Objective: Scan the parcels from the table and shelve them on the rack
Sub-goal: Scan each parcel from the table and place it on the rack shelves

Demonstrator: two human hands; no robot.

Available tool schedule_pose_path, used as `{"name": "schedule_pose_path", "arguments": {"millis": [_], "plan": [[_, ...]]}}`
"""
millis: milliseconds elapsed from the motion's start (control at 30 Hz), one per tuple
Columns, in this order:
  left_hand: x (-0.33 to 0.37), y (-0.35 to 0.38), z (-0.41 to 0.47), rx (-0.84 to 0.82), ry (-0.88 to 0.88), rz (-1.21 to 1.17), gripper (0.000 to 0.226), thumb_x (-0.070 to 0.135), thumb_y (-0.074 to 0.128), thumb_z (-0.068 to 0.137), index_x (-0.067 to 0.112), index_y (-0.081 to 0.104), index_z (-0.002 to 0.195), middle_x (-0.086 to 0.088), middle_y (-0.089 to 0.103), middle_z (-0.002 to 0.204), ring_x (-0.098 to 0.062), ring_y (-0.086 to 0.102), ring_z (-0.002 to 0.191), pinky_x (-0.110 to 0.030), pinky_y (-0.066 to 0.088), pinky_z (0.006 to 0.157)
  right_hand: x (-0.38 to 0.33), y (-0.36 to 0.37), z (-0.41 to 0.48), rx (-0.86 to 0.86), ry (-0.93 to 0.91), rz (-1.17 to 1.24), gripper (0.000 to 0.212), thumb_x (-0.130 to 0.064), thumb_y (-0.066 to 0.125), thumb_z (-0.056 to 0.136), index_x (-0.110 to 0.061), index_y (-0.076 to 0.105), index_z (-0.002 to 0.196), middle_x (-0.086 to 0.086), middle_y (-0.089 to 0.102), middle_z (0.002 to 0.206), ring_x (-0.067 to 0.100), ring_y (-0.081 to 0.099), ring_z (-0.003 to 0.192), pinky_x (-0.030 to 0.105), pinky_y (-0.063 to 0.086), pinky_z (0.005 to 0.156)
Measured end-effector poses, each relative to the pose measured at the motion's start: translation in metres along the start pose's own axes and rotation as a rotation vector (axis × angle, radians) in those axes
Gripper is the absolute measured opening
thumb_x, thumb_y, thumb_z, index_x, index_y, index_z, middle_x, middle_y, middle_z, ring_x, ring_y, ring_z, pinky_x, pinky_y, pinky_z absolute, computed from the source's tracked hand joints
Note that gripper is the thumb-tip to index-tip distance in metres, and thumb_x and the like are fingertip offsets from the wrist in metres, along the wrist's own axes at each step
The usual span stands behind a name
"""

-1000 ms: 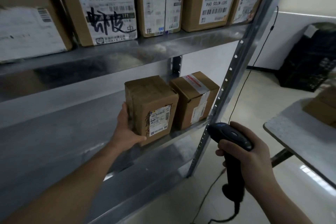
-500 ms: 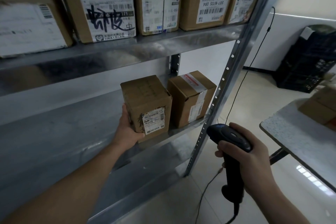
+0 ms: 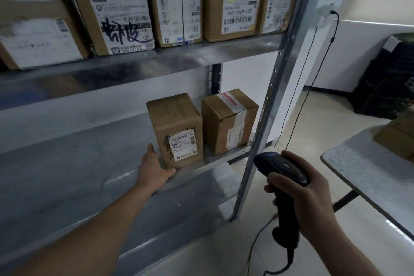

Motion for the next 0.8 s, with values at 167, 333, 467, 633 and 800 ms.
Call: {"name": "schedule_pose_path", "arguments": {"millis": [167, 333, 467, 633, 800], "plan": [[0.004, -0.006, -0.039, 0.077, -0.104, 0.127, 0.073, 0.040, 0.077, 0.079, 0.006, 0.047, 0.136, -0.020, 0.049, 0.137, -0.036, 0.056, 0.119, -0.040, 0.049, 0.097, -0.009, -0.020, -0.008, -0.045, -0.002, 0.005, 0.072, -0.019, 0.092, 0.049, -0.038, 0.064, 0.113, 0.005, 0.075, 0.096, 0.034, 0.074, 0.075, 0.037, 0.058, 0.059], [0.031, 0.013, -0.074, 0.048, -0.045, 0.258, 0.052, 0.049, 0.068, 0.084, 0.010, 0.063, 0.117, -0.014, 0.063, 0.119, -0.033, 0.062, 0.107, -0.034, 0.049, 0.084, -0.017, -0.054, -0.016, -0.083, -0.033, 0.001, 0.069, -0.016, 0.083, 0.061, -0.031, 0.061, 0.125, 0.004, 0.075, 0.097, 0.031, 0.074, 0.076, 0.038, 0.059, 0.059], [0.081, 0.046, -0.098, 0.010, 0.109, 0.307, 0.056, 0.052, 0.063, 0.080, 0.013, 0.064, 0.121, -0.013, 0.065, 0.120, -0.032, 0.063, 0.107, -0.038, 0.053, 0.087, -0.020, -0.094, -0.019, -0.073, -0.072, -0.012, 0.057, -0.001, 0.079, 0.077, -0.036, 0.062, 0.119, 0.004, 0.075, 0.095, 0.031, 0.075, 0.074, 0.040, 0.060, 0.059], [0.170, 0.096, -0.131, -0.014, 0.302, 0.367, 0.055, 0.049, 0.065, 0.087, 0.018, 0.058, 0.133, -0.008, 0.061, 0.129, -0.027, 0.059, 0.114, -0.035, 0.051, 0.090, -0.024, -0.154, -0.026, -0.014, -0.090, 0.020, 0.058, 0.001, 0.077, 0.079, -0.033, 0.060, 0.123, 0.006, 0.073, 0.099, 0.033, 0.074, 0.075, 0.040, 0.058, 0.059], [0.248, 0.151, -0.153, -0.089, 0.451, 0.397, 0.066, 0.053, 0.061, 0.091, 0.019, 0.047, 0.146, -0.005, 0.048, 0.147, -0.023, 0.048, 0.130, -0.038, 0.046, 0.104, -0.028, -0.216, -0.032, 0.078, -0.096, 0.053, 0.058, 0.003, 0.076, 0.079, -0.029, 0.062, 0.125, 0.010, 0.073, 0.100, 0.034, 0.074, 0.074, 0.044, 0.057, 0.061]]}}
Point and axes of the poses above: each hand's wrist, its own z-axis towards the middle knuckle, its own y-axis out of the palm, x = y × z, the point moved 10 cm from there along z, towards the middle knuckle
